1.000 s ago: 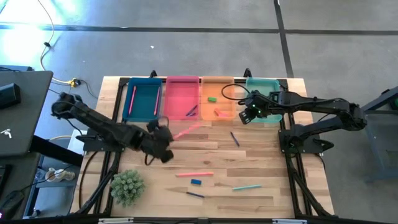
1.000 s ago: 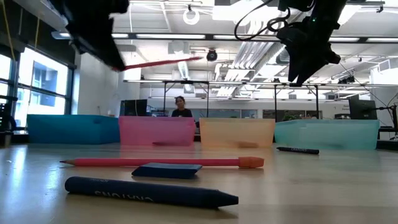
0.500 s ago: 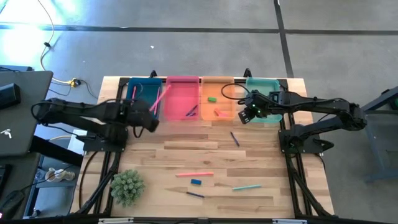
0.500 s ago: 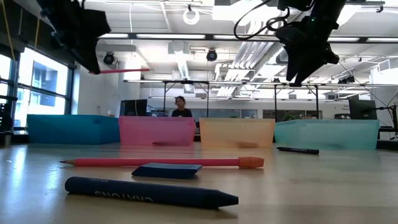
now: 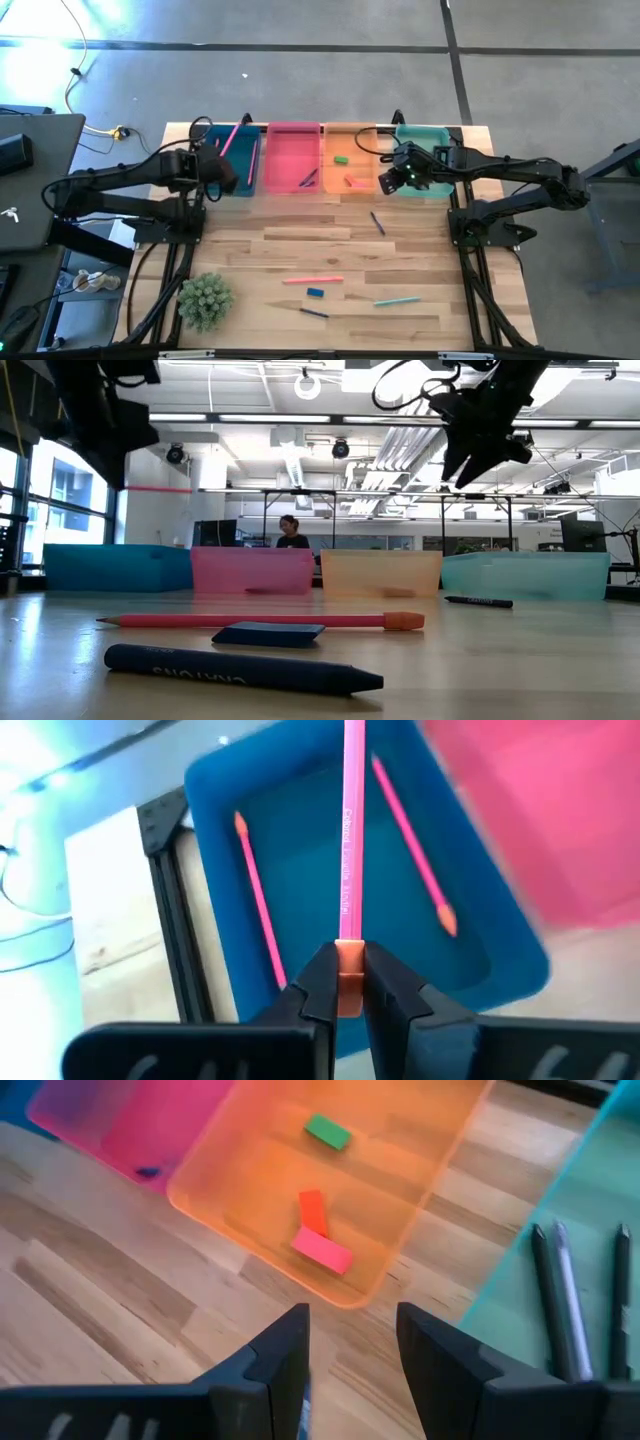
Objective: Sort crayons/erasers/pens/pencils in bins
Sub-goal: Put the bottom pink pencil into the blue bin
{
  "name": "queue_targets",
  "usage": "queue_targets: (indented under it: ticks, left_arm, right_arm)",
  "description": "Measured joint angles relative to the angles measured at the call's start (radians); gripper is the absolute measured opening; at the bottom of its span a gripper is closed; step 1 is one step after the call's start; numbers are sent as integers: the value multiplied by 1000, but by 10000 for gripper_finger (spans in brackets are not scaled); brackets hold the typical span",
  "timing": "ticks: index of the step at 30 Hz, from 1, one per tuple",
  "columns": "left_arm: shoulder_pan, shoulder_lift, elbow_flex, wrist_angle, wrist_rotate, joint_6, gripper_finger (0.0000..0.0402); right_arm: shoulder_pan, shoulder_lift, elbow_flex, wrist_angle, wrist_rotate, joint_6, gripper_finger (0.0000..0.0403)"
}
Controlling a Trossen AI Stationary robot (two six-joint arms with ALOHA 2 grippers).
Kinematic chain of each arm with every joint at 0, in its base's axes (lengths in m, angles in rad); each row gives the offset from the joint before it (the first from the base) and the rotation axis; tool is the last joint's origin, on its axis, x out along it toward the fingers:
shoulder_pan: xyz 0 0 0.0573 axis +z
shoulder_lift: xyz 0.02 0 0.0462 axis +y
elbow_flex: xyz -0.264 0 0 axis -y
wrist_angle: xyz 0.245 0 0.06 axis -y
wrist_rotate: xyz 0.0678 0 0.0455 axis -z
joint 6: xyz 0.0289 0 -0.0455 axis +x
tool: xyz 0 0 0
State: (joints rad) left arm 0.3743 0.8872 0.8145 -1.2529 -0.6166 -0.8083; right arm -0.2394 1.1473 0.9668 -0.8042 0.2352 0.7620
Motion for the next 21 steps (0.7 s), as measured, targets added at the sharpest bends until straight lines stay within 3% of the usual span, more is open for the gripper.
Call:
queue_targets:
  ticks: [5,9,21]
  left_arm:
    - [92,-1,-100,66,134,95,15]
    - [132,-1,-167,149,183,142,15]
    - [271,72,-170,206,324,198,15]
  right_arm:
    - [0,0,0,47,0,0,144]
    - [0,0,0,82,0,0,144]
    - [50,0,0,136,-65,92,144]
